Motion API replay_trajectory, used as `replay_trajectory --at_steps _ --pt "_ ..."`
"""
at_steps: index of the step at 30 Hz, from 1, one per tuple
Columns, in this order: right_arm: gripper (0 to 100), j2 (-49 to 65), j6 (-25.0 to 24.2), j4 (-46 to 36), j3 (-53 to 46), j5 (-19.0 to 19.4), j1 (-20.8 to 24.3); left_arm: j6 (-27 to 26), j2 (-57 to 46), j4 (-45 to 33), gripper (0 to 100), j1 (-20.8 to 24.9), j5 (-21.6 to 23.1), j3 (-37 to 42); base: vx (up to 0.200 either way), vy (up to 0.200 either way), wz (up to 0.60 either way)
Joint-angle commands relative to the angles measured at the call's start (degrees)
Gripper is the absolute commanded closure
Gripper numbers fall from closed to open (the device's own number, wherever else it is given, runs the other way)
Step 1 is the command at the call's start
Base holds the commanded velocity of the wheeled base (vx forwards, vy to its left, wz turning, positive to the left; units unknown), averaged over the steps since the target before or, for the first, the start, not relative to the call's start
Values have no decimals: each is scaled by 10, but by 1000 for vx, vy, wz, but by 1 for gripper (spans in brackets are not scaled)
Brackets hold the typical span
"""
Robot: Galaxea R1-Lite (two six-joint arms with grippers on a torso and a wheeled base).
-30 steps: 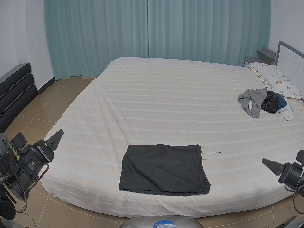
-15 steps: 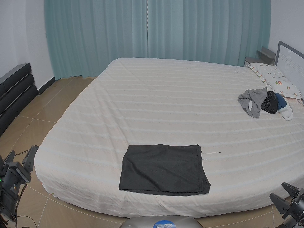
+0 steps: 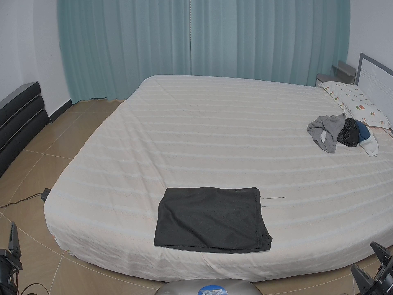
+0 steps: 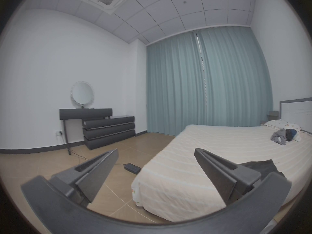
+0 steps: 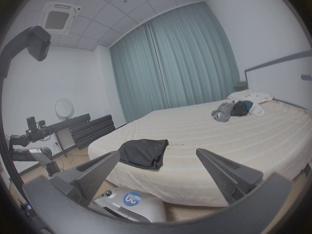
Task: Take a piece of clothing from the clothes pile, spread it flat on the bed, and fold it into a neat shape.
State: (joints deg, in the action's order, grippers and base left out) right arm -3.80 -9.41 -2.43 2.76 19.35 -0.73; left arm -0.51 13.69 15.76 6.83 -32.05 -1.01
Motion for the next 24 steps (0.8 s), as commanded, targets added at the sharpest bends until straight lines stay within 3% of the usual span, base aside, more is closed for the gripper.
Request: replay_trajectory --at_steps 1,8,12,19,24 --pt "0 36 35 -7 1 -13 1 -16 -109 -21 0 -58 1 7 0 0 0" --pt "0 36 74 1 -4 -85 1 -10 -137 -40 0 -67 16 9 0 0 0" --pt "0 36 78 3 -4 -112 1 -7 -137 -54 0 -67 86 9 0 0 0" --pt "0 37 130 61 -26 -120 1 0 -137 -130 0 -67 175 9 0 0 0" --pt "0 36 113 58 -26 -106 1 12 -137 -130 0 -67 230 8 0 0 0"
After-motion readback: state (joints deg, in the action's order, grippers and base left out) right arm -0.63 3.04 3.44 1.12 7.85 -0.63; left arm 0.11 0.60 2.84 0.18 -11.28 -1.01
